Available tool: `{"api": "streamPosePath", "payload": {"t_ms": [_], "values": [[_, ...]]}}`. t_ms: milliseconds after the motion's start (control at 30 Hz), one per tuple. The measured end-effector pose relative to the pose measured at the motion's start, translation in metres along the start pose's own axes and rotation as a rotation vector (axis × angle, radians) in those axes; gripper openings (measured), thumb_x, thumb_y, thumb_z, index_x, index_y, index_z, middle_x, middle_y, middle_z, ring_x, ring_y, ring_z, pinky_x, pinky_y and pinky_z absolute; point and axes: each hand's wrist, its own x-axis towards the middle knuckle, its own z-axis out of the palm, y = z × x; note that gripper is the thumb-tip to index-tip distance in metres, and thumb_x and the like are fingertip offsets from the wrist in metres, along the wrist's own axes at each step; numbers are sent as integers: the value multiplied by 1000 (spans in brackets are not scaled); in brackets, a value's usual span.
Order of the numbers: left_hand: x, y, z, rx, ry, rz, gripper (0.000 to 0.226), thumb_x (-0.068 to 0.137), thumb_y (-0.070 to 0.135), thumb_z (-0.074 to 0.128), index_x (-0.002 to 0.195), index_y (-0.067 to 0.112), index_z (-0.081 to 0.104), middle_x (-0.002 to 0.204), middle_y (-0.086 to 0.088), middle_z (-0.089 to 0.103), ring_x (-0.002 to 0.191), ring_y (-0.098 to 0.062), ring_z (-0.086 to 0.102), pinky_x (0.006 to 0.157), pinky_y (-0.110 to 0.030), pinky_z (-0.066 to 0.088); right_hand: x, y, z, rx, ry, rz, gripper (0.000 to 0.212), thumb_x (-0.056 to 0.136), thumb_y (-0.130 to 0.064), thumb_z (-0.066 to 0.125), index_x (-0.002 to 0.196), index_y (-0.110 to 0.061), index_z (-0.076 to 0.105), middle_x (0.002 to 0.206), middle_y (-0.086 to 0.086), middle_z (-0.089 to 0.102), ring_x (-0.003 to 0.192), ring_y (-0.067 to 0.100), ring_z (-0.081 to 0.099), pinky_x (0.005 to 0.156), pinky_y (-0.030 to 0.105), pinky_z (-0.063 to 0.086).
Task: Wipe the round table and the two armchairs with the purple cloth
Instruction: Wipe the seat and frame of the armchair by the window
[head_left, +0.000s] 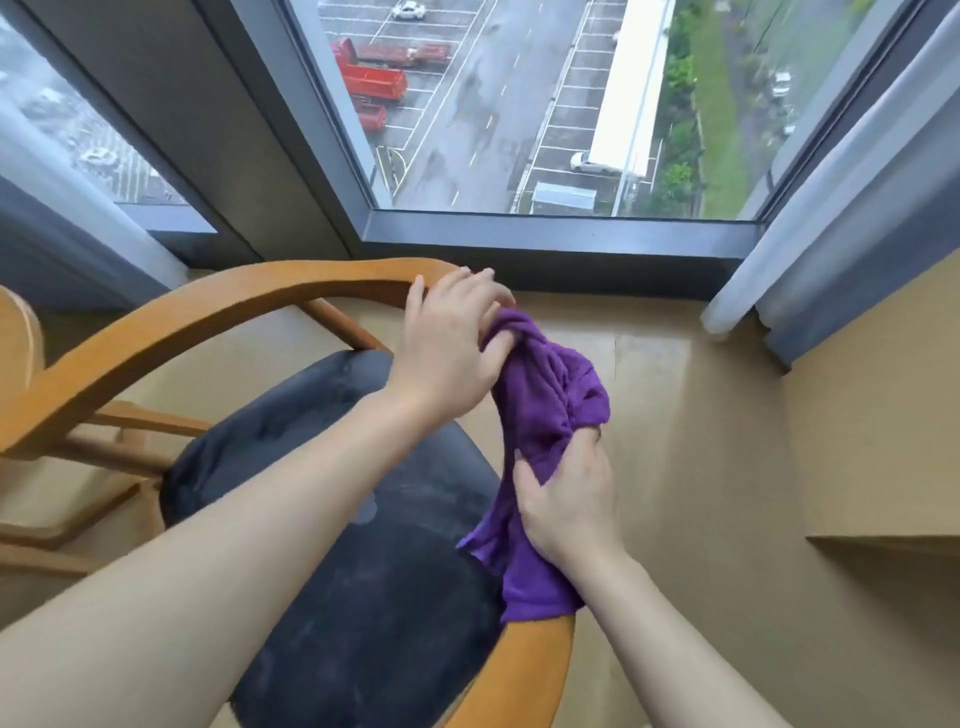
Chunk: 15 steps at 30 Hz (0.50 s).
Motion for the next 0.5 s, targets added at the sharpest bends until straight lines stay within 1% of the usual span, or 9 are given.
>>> {"api": "streamPosePath", "payload": {"t_ms": [33,100,167,200,267,300,333,400,500], "values": [[6,-1,0,-14,14,-31,21,87,34,66,104,21,66,121,0,65,120,-24,51,112,-53,28,-2,2,2,32,-5,-10,52,83,-35,64,123,-9,44,110,6,58,97,30,57,75,26,36],[15,0,3,-47,87,-77,22,84,38,69,95,19,65,100,4,64,101,-20,53,98,-44,40,-5,2,0,67,-10,-27,54,82,-40,62,125,-13,42,108,4,58,96,30,58,76,32,43],[18,6,9,-55,117,-118,22,85,39,70,91,18,62,94,5,60,95,-17,50,87,-35,43,-5,-1,-3,89,-12,-17,57,84,-45,61,130,-22,36,113,2,59,98,30,60,80,41,52],[19,9,12,-60,109,-141,22,87,39,68,90,19,62,95,6,59,98,-16,49,87,-33,43,-3,-2,-4,99,-12,-14,58,84,-48,61,131,-27,33,114,2,60,99,30,61,81,44,54],[17,12,21,-33,25,-157,22,93,38,58,98,18,63,109,4,60,120,-18,47,106,-37,36,-3,-3,-6,112,-12,6,59,83,-52,59,131,-33,30,118,2,61,103,32,62,85,49,53],[16,12,25,-4,-22,-144,26,96,36,51,106,17,64,120,2,59,133,-20,40,116,-41,24,-3,-3,-7,123,-18,17,59,82,-54,57,131,-36,30,121,1,62,106,32,62,89,52,52],[15,11,27,21,-60,-123,31,97,35,45,114,17,62,131,1,54,141,-21,31,121,-43,12,-2,-4,-8,136,-27,31,59,81,-56,56,131,-38,31,122,0,62,108,32,61,93,57,49],[14,6,26,41,-110,-91,40,97,38,38,127,20,57,146,1,44,149,-20,18,123,-42,0,-1,-6,-9,160,-60,56,59,80,-59,54,132,-43,32,124,-5,61,112,29,60,101,63,42],[14,2,22,55,-164,-67,46,95,42,38,135,22,51,155,2,34,152,-18,9,123,-43,-1,0,-11,-13,200,-111,93,60,79,-62,54,133,-47,31,124,-13,58,116,22,59,108,65,35]]}}
